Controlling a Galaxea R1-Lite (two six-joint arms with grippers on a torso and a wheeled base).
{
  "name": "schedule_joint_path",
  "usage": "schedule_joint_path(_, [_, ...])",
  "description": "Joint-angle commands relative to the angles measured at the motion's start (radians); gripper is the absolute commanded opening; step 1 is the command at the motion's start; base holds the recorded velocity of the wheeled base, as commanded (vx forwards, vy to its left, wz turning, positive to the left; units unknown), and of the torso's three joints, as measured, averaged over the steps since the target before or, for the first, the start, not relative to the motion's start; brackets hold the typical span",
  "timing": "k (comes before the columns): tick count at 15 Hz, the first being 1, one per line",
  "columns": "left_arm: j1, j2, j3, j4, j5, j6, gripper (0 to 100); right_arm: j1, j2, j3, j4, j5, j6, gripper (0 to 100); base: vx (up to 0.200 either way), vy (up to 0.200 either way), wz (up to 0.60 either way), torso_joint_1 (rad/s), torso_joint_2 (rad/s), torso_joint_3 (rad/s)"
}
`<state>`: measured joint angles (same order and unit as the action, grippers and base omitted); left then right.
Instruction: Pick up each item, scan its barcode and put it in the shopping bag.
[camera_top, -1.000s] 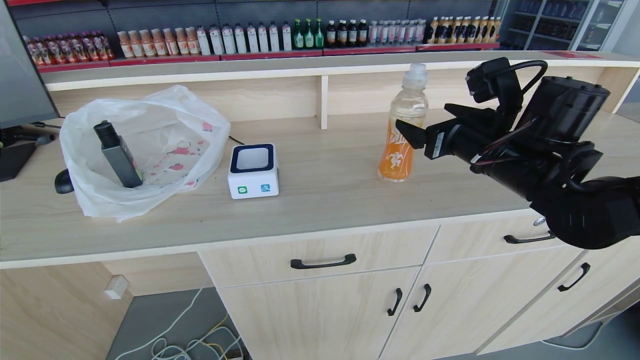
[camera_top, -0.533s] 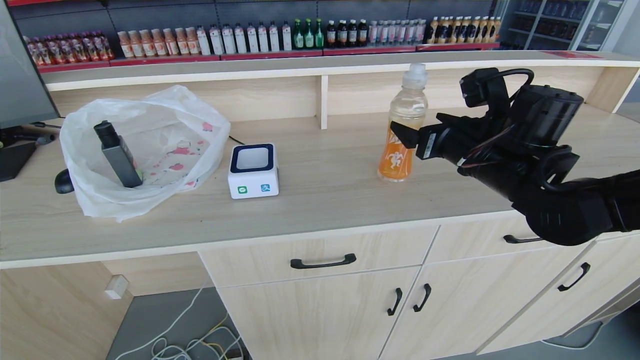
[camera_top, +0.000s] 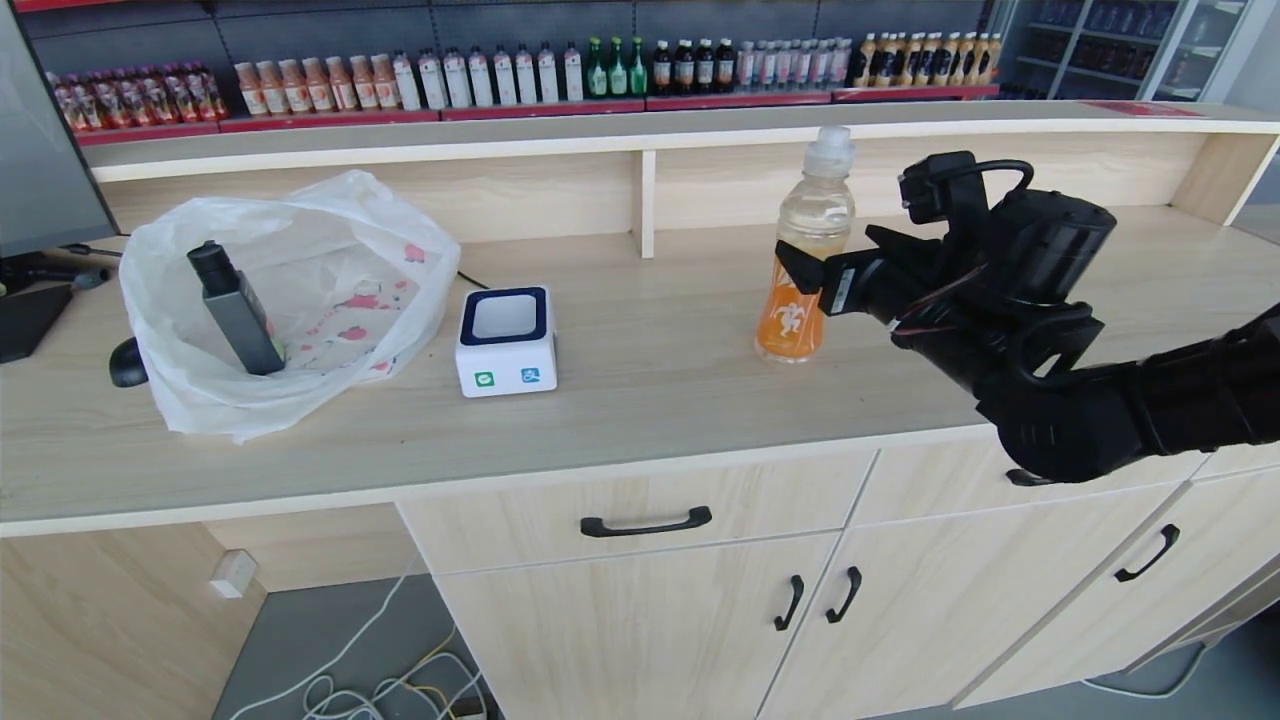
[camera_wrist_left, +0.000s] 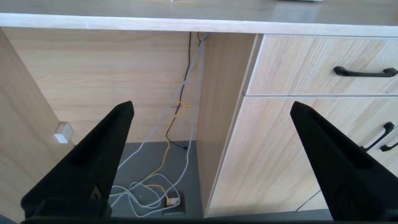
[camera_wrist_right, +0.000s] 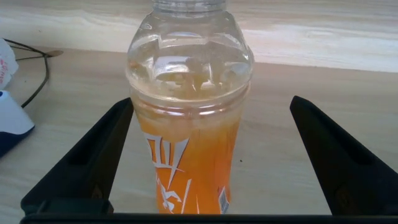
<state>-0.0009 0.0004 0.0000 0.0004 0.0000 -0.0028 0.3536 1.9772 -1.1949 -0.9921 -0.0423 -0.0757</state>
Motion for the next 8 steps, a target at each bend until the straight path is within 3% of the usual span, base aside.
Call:
schedule_joint_path(1, [-0.001, 0.0, 0.0, 0.0, 0.0, 0.0, 100, 0.001, 0.035, -0.014, -0.011, -0.001, 0.001, 100, 0.0, 0.0, 0.0, 0.0, 0.0, 0.0])
schedule_joint_path(8, [-0.001, 0.0, 0.0, 0.0, 0.0, 0.0, 100, 0.005, 0.101, -0.018, -0.132, -0.001, -0.029, 100, 0.0, 0.0, 0.0, 0.0, 0.0, 0.0])
